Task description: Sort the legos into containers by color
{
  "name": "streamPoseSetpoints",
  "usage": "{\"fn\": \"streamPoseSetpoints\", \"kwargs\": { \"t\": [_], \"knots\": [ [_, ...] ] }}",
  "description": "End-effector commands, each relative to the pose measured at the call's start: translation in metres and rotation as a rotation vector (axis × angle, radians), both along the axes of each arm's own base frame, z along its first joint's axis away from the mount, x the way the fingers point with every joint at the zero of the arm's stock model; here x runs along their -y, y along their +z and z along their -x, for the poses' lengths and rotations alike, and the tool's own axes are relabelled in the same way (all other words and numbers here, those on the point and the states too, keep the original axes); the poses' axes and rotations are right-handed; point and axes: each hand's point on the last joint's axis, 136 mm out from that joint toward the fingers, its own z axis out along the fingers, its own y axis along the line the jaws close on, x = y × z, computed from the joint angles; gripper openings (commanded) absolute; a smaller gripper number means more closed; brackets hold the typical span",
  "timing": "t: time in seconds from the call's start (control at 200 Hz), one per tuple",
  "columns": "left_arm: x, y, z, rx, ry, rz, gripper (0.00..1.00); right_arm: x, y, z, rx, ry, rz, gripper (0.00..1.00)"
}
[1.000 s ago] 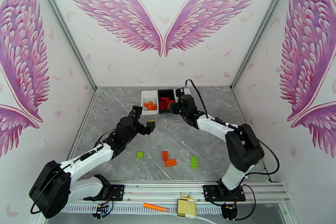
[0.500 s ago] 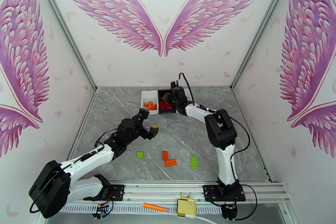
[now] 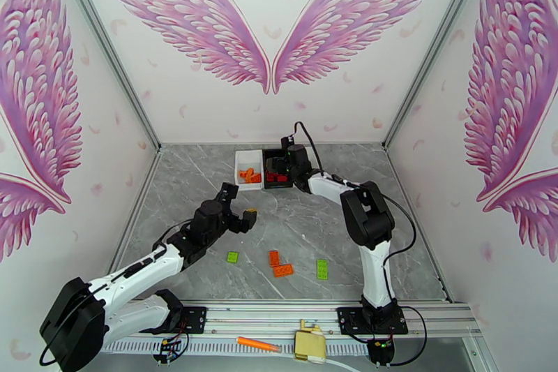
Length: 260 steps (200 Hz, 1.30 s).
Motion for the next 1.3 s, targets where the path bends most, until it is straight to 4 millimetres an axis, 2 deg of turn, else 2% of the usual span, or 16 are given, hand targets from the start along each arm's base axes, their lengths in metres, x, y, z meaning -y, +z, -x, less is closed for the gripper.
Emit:
{"fn": "streamPoseSetpoints", "kwargs": {
  "t": [0.0,0.135,0.28,0.35,0.58,0.68,0.984,1.294],
  "knots": [
    [-0.021,-0.01,0.013,-0.137,0.153,0.014,0.99,-0.008,0.046,0.019,0.109,0.071,-0.023,0.78],
    [-0.026,-0.03,0.035,-0.305,0.225,0.019,0.99,-0.01,0.061,0.046,0.16,0.142,-0.025,0.79],
    [-0.029,-0.058,0.065,-0.483,0.248,-0.081,0.99,-0.011,0.072,0.073,0.198,0.232,-0.034,0.81],
    [-0.031,-0.065,0.077,-0.551,0.259,-0.125,0.98,-0.01,0.075,0.085,0.212,0.259,-0.028,0.81],
    [-0.028,-0.092,0.104,-0.703,0.232,-0.218,0.91,0.004,0.068,0.1,0.215,0.239,0.013,0.81],
    [-0.023,-0.101,0.108,-0.723,0.22,-0.241,0.88,0.005,0.065,0.103,0.204,0.236,0.009,0.81],
    [-0.007,-0.122,0.106,-0.755,0.195,-0.333,0.69,0.008,0.066,0.103,0.203,0.225,0.014,0.81],
    [-0.011,-0.135,0.105,-0.768,0.207,-0.407,0.55,0.009,0.066,0.103,0.205,0.221,0.017,0.81]
  ]
}}
